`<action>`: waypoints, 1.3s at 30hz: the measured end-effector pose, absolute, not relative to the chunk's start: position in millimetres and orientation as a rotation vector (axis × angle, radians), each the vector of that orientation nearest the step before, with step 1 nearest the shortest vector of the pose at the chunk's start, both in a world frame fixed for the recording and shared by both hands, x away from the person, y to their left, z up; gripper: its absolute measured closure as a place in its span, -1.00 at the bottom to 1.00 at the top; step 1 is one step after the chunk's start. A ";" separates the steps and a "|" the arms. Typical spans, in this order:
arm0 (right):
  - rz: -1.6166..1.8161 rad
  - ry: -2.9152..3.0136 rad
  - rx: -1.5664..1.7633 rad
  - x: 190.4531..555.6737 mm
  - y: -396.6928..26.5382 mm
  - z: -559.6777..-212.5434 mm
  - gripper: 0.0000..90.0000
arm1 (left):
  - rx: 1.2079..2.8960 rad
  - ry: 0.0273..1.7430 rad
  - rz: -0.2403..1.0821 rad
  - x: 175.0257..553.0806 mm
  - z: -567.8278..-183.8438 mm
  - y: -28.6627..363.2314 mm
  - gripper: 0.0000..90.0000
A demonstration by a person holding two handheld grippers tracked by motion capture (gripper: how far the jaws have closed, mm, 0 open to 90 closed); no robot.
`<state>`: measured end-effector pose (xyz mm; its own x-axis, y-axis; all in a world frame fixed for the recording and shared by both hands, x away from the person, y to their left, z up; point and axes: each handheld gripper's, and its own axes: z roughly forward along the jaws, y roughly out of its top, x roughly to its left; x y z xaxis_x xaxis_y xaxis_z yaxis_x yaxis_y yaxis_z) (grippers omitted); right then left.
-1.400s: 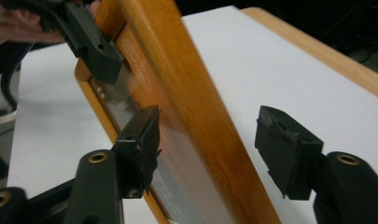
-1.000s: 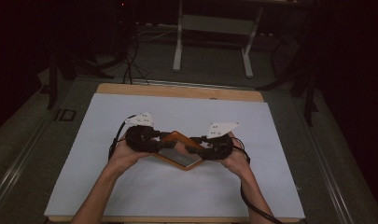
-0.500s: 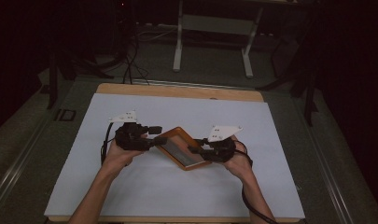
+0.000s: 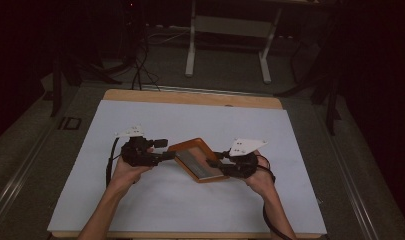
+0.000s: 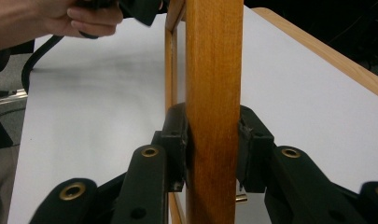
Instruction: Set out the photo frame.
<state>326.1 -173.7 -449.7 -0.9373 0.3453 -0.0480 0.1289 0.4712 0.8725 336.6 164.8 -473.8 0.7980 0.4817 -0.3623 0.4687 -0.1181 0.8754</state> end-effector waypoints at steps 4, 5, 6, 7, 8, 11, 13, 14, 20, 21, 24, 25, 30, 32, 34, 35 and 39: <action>1.455 2.501 0.414 325.1 -177.4 -450.6 0.52 | 1.749 0.735 -0.013 336.2 -481.4 159.7 -0.35; 1.457 2.501 0.418 324.8 -178.1 -451.0 0.52 | 1.756 0.734 -0.018 336.3 -483.1 158.4 -0.37; 1.460 2.500 0.420 324.6 -178.8 -451.4 0.52 | 1.766 0.727 -0.026 336.8 -484.6 157.1 -0.40; 1.462 2.499 0.418 324.6 -179.6 -451.7 0.52 | 1.771 0.728 -0.024 336.9 -485.7 155.6 -0.42; 1.463 2.496 0.419 324.4 -180.3 -452.1 0.52 | 1.780 0.727 -0.020 337.0 -486.6 154.2 -0.42; 1.466 2.497 0.422 323.7 -182.8 -453.0 0.52 | 1.800 0.728 -0.001 337.3 -488.8 148.9 -0.42; 1.468 2.496 0.425 323.6 -184.3 -453.6 0.52 | 1.812 0.727 0.005 337.7 -490.8 145.0 -0.42; 1.470 2.496 0.428 323.5 -185.0 -453.9 0.52 | 1.817 0.726 0.005 337.8 -491.9 142.8 -0.42; 1.474 2.495 0.429 323.0 -186.7 -454.7 0.52 | 1.837 0.699 -0.004 337.2 -499.4 127.9 -0.41; 1.473 2.495 0.430 322.6 -186.7 -454.8 0.52 | 1.837 0.693 -0.004 337.0 -500.4 125.5 -0.40; 1.472 2.492 0.426 321.6 -186.8 -455.0 0.52 | 1.842 0.675 -0.002 335.7 -502.5 116.8 -0.40; 1.475 2.491 0.427 321.2 -186.7 -455.1 0.52 | 1.851 0.668 -0.006 335.4 -503.3 113.7 -0.40; 1.480 2.480 0.436 321.6 -186.5 -455.8 0.52 | 1.890 0.658 -0.003 334.2 -509.0 102.6 -0.29; 1.480 2.481 0.435 321.7 -186.8 -455.8 0.52 | 1.891 0.656 0.006 333.2 -510.4 100.2 -0.21; 1.481 2.482 0.436 321.9 -187.4 -456.0 0.52 | 1.891 0.655 0.019 331.7 -510.6 97.7 -0.16; 1.482 2.482 0.437 322.2 -187.8 -456.2 0.52 | 1.893 0.659 0.038 330.6 -510.4 96.7 -0.14; 1.480 2.486 0.440 322.6 -190.6 -457.0 0.52 | 1.883 0.673 0.057 329.9 -510.9 96.3 -0.02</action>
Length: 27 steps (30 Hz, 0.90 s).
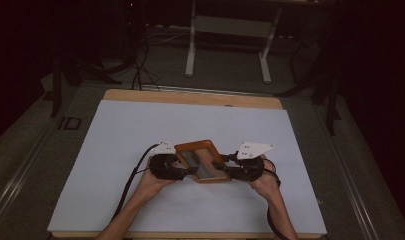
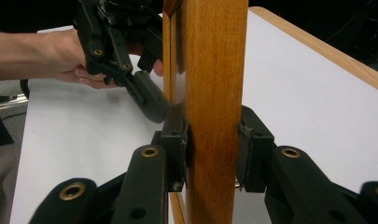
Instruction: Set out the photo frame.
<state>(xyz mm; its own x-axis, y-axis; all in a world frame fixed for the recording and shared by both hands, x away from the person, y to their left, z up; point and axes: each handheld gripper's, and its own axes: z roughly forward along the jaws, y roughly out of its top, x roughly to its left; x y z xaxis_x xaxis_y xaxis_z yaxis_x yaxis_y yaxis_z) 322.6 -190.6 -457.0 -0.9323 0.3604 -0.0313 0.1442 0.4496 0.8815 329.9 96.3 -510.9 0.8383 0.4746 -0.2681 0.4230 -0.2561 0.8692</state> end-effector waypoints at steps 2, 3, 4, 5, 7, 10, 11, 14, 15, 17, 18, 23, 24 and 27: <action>1.477 2.487 0.440 322.8 -191.4 -457.1 0.52 | 1.877 0.677 0.062 329.3 -511.4 95.0 0.01; 1.474 2.487 0.440 322.9 -191.8 -457.1 0.52 | 1.874 0.678 0.067 328.8 -511.4 94.3 0.01; 1.474 2.487 0.443 323.1 -192.4 -457.2 0.52 | 1.878 0.677 0.071 328.3 -511.0 93.9 0.02; 1.470 2.488 0.444 323.5 -193.2 -457.4 0.52 | 1.880 0.678 0.073 327.8 -510.3 93.5 0.03; 1.465 2.491 0.450 323.7 -195.1 -457.9 0.52 | 1.884 0.677 0.075 326.8 -509.1 92.6 0.07; 1.463 2.494 0.454 324.1 -197.9 -458.8 0.51 | 1.888 0.677 0.085 325.6 -507.9 91.0 0.09; 1.466 2.494 0.452 324.4 -198.7 -459.2 0.51 | 1.887 0.679 0.084 325.3 -507.6 90.6 0.09; 1.461 2.504 0.459 324.3 -200.7 -459.7 0.50 | 1.879 0.677 0.074 324.7 -507.0 90.5 0.14; 1.456 2.504 0.458 324.4 -200.9 -459.9 0.49 | 1.880 0.673 0.075 324.2 -506.6 90.5 0.15; 1.440 2.507 0.461 324.8 -201.8 -460.3 0.47 | 1.881 0.668 0.080 323.2 -505.8 89.9 0.19; 1.439 2.509 0.464 324.9 -202.2 -460.5 0.46 | 1.884 0.665 0.080 323.0 -505.5 89.6 0.20; 1.425 2.519 0.472 325.3 -204.1 -461.1 0.44 | 1.894 0.657 0.072 322.9 -502.7 89.1 0.25; 1.422 2.522 0.472 325.5 -204.1 -461.1 0.43 | 1.897 0.657 0.075 322.4 -501.9 88.8 0.26; 1.418 2.530 0.473 325.9 -203.6 -461.7 0.43 | 1.910 0.654 0.092 321.7 -499.7 89.3 0.26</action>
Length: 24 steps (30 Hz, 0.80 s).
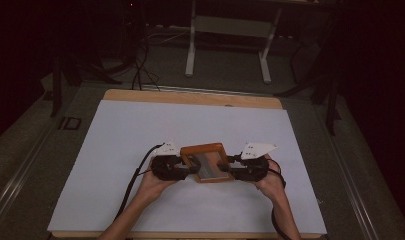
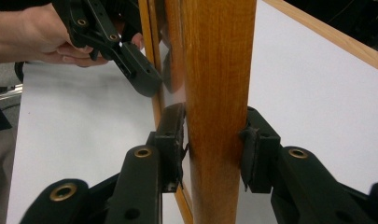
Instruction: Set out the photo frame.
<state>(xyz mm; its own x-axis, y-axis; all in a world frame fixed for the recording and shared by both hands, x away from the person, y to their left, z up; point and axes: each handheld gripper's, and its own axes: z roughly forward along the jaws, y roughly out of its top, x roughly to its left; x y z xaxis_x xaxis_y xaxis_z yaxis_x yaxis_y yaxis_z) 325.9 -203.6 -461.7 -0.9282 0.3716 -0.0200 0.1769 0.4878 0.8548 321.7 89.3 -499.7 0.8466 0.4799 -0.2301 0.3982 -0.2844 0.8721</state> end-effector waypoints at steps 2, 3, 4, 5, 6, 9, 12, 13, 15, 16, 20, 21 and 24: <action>1.416 2.530 0.470 326.1 -202.9 -462.1 0.43 | 1.914 0.658 0.096 321.5 -498.7 90.7 0.26; 1.410 2.530 0.471 326.0 -201.0 -462.6 0.42 | 1.912 0.662 0.094 321.4 -498.3 91.4 0.26; 1.411 2.529 0.472 326.1 -200.1 -462.7 0.42 | 1.912 0.662 0.095 321.4 -497.9 92.2 0.26; 1.408 2.530 0.471 326.1 -199.3 -462.5 0.42 | 1.914 0.662 0.097 321.2 -497.3 93.1 0.26; 1.411 2.528 0.472 326.0 -198.6 -462.3 0.42 | 1.911 0.664 0.098 320.8 -496.4 93.7 0.26; 1.430 2.521 0.476 325.7 -197.7 -461.6 0.42 | 1.905 0.662 0.097 319.9 -492.8 96.3 0.26; 1.453 2.506 0.486 324.7 -196.4 -460.6 0.42 | 1.890 0.657 0.102 318.9 -489.3 100.3 0.26; 1.453 2.506 0.486 324.7 -196.4 -460.6 0.42 | 1.890 0.657 0.102 318.9 -489.3 100.3 0.26; 1.469 2.496 0.486 324.1 -194.8 -459.5 0.42 | 1.884 0.656 0.101 318.6 -488.0 102.5 0.26; 1.473 2.494 0.489 324.0 -194.2 -459.2 0.42 | 1.882 0.656 0.103 318.4 -486.9 104.0 0.26; 1.494 2.488 0.502 324.6 -191.9 -459.6 0.42 | 1.874 0.657 0.110 318.1 -484.3 107.5 0.27; 1.501 2.490 0.515 325.2 -190.9 -460.3 0.41 | 1.873 0.657 0.110 318.2 -483.5 109.1 0.28; 1.512 2.489 0.527 325.9 -189.6 -461.1 0.41 | 1.865 0.658 0.113 318.8 -482.8 111.4 0.27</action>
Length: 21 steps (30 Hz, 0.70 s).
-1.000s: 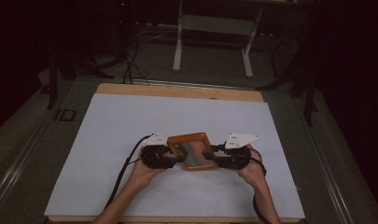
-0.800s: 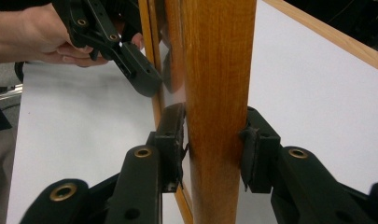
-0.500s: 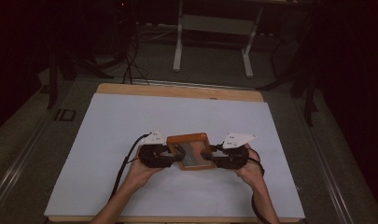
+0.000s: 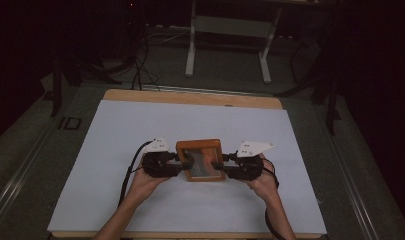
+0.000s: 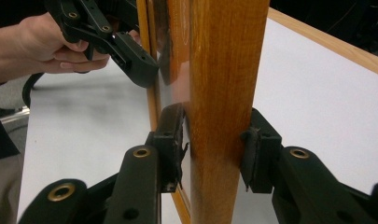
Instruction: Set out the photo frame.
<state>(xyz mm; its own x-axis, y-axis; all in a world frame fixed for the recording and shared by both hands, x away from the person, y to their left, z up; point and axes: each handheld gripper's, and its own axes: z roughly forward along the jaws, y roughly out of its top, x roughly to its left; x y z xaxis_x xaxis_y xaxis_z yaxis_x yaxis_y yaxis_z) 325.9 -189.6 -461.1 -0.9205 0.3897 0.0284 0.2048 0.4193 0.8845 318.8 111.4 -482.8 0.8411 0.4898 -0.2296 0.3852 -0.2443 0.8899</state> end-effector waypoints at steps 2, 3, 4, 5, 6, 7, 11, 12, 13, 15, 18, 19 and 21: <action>1.522 2.491 0.540 327.1 -188.2 -461.9 0.41 | 1.863 0.665 0.113 319.1 -482.0 113.3 0.28; 1.532 2.494 0.554 328.3 -186.5 -462.9 0.41 | 1.860 0.669 0.116 319.3 -481.4 115.0 0.28; 1.532 2.494 0.554 328.3 -186.5 -462.9 0.41 | 1.860 0.669 0.116 319.3 -481.4 115.0 0.28; 1.535 2.495 0.562 328.6 -185.8 -463.2 0.41 | 1.858 0.670 0.117 319.9 -480.9 116.6 0.28; 1.545 2.495 0.573 329.4 -184.5 -463.9 0.41 | 1.855 0.673 0.116 319.9 -480.6 117.3 0.28; 1.549 2.495 0.579 329.7 -184.1 -464.1 0.41 | 1.854 0.675 0.117 320.2 -480.1 118.3 0.28; 1.581 2.495 0.621 331.6 -180.8 -466.7 0.41 | 1.841 0.682 0.110 321.7 -478.7 123.6 0.28; 1.581 2.495 0.621 331.6 -180.8 -466.7 0.41 | 1.841 0.682 0.110 321.7 -478.7 123.6 0.28; 1.593 2.495 0.636 332.2 -179.6 -467.8 0.41 | 1.835 0.684 0.112 322.1 -478.3 125.1 0.28; 1.601 2.495 0.650 332.7 -178.1 -468.8 0.41 | 1.834 0.685 0.113 322.6 -477.8 127.1 0.29; 1.609 2.492 0.661 333.0 -176.2 -469.8 0.41 | 1.832 0.689 0.114 323.2 -477.5 129.4 0.29; 1.613 2.493 0.675 333.3 -174.0 -471.2 0.41 | 1.831 0.694 0.114 323.8 -477.5 131.4 0.29; 1.619 2.494 0.684 334.3 -172.2 -472.6 0.40 | 1.829 0.699 0.113 324.4 -477.7 133.0 0.29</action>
<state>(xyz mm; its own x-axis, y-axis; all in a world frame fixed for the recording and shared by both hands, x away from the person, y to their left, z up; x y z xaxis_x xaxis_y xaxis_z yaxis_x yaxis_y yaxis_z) 334.3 -172.2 -472.6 -0.8957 0.4136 0.1633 0.3176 0.3379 0.8860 324.4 133.0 -477.7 0.8200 0.5120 -0.2558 0.4060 -0.2053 0.8905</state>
